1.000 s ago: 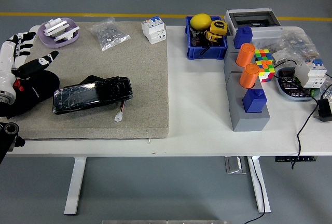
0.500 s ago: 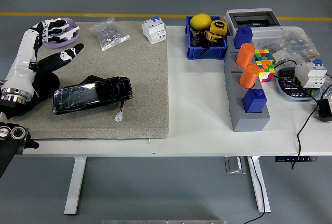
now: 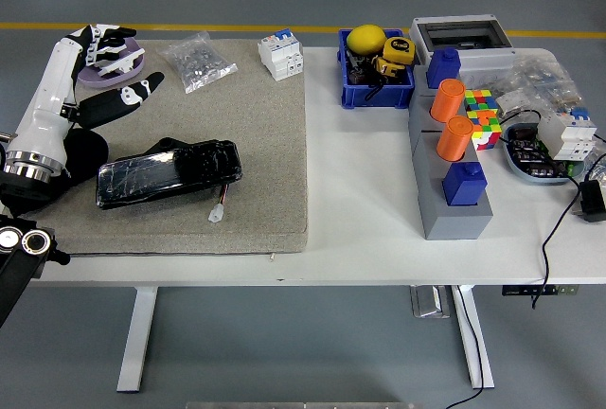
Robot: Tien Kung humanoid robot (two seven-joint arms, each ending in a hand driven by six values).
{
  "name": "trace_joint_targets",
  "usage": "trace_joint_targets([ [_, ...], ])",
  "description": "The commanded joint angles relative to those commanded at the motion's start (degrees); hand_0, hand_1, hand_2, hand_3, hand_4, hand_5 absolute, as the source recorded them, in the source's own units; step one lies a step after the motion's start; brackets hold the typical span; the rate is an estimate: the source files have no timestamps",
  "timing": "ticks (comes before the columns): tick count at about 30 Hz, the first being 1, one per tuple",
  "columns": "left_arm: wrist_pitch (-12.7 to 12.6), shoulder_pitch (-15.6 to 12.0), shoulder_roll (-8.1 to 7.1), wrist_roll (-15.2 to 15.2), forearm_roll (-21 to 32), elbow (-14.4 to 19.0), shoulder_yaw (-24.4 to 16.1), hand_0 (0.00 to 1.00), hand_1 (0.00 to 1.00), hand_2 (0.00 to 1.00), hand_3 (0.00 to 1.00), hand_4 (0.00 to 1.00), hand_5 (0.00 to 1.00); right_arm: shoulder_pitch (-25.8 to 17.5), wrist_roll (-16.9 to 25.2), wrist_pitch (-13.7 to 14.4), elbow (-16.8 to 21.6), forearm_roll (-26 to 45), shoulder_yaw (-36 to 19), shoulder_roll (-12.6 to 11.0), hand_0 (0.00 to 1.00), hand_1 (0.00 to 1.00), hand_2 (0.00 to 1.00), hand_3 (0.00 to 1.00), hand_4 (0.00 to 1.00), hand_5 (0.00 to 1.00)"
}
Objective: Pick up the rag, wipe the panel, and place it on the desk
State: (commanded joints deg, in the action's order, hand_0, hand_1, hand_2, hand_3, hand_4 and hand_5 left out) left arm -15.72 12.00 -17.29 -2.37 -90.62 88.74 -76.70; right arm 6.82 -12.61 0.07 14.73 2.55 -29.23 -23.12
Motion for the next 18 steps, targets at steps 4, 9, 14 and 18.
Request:
trace_joint_targets([
  [4,0.0,0.2,-0.12,0.2,0.8,0.5,-0.1,0.677,0.737,0.741,0.652,0.880,0.249,0.2,-0.1,-0.3,-0.1,0.4,0.7,0.5,0.761,0.291,0.663,0.627,0.998,0.550],
  [9,0.2,0.6,-0.20,0.2,1.8,0.4,-0.6,0.680,0.735,0.742,0.644,0.872,0.238,0.2,-0.2,-0.5,-0.2,0.9,1.3,0.7,0.761,0.291,0.663,0.627,0.998,0.551],
  [14,0.4,0.6,0.02,0.0,2.9,-0.2,-1.3,0.680,0.735,0.742,0.644,0.872,0.238,0.2,-0.2,-0.5,-0.3,1.4,1.7,0.8,0.761,0.291,0.663,0.627,0.998,0.551],
  [18,0.6,0.7,0.21,0.0,3.6,-0.5,-1.2,0.682,0.735,0.741,0.646,0.869,0.236,0.2,-0.2,-0.4,-0.3,1.5,1.7,1.0,0.762,0.291,0.663,0.628,0.998,0.552],
])
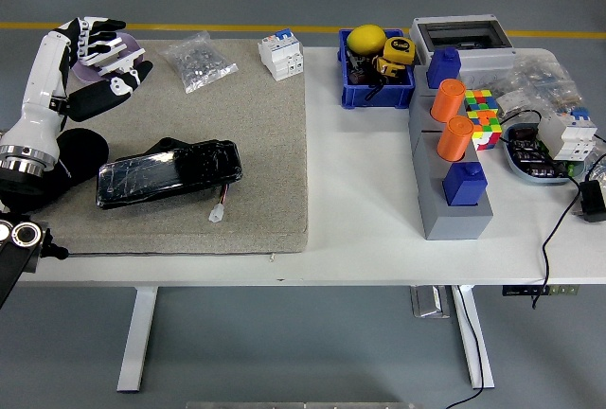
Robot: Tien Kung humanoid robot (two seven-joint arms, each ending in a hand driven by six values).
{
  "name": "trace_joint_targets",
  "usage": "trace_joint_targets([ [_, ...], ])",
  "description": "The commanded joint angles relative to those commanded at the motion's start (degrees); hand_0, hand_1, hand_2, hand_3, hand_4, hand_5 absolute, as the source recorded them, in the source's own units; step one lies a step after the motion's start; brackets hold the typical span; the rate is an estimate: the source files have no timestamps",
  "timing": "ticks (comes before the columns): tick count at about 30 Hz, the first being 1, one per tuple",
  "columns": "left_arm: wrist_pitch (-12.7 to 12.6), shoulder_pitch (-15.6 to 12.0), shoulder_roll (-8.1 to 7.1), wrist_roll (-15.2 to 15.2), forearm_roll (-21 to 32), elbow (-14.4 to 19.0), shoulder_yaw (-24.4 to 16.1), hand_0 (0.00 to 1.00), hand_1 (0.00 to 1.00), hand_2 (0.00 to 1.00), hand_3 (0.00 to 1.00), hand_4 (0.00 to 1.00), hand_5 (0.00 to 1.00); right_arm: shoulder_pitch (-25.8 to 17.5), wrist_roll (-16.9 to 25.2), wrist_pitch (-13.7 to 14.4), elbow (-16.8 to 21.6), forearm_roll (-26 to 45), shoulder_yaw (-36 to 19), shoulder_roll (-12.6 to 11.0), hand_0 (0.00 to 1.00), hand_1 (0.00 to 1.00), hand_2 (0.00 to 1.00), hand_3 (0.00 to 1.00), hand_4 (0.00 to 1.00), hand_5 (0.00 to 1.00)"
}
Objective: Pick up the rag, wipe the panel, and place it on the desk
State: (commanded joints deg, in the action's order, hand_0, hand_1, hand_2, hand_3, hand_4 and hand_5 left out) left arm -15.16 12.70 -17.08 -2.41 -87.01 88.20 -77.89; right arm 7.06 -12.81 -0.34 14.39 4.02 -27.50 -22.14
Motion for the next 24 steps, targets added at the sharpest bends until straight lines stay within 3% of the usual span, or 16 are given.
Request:
trace_joint_targets([
  [10,0.7,0.4,0.41,-0.3,3.7,-1.2,-0.4,0.687,0.733,0.739,0.639,0.867,0.233,0.2,0.1,0.0,0.0,-0.1,-0.3,0.1,0.761,0.291,0.663,0.628,0.998,0.554],
  [24,0.7,0.3,0.33,-0.1,4.0,-1.6,-2.0,0.684,0.733,0.738,0.634,0.864,0.230,0.2,0.2,0.1,0.0,0.2,0.0,0.3,0.761,0.291,0.663,0.628,0.998,0.554],
])
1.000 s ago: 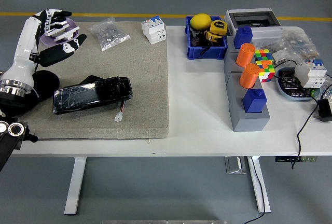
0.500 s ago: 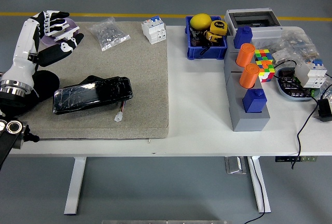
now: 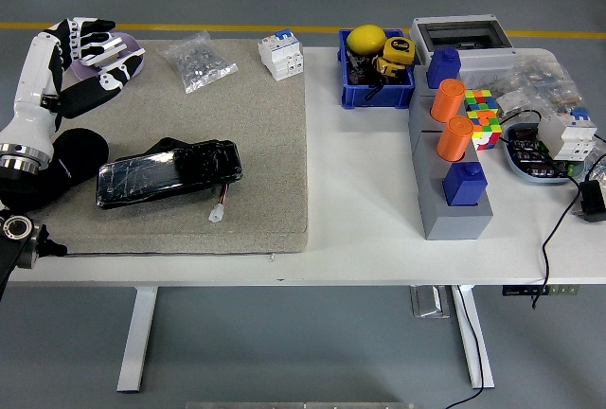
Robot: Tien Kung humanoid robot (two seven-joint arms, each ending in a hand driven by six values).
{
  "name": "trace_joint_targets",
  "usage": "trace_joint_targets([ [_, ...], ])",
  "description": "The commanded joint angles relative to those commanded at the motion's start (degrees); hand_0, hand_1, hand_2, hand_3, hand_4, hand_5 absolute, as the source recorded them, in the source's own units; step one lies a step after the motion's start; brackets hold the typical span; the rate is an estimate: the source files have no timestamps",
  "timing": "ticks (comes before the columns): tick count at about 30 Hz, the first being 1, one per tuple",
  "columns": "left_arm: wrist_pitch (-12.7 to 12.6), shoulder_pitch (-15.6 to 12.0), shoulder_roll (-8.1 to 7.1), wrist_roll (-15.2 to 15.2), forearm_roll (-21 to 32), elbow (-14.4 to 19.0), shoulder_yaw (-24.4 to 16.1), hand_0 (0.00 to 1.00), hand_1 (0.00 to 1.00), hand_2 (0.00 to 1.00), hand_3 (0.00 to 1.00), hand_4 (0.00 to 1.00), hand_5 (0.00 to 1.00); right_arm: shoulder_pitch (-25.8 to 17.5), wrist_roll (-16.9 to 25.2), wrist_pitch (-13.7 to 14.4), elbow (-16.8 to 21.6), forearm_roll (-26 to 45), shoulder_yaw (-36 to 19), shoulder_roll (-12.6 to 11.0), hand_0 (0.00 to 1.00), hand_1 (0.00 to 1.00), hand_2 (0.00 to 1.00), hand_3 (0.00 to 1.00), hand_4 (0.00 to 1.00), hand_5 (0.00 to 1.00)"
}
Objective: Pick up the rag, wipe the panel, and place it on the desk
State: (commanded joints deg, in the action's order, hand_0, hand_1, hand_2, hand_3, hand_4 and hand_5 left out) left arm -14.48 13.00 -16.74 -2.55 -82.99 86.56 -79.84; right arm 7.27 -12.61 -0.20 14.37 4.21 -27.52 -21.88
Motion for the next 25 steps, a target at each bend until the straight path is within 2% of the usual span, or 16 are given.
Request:
trace_joint_targets([
  [25,0.2,-0.4,-0.31,0.5,-0.3,0.3,-0.5,0.690,0.736,0.734,0.629,0.862,0.226,0.3,-0.1,0.1,0.0,0.4,0.6,-0.2,0.761,0.291,0.664,0.628,0.998,0.554],
])
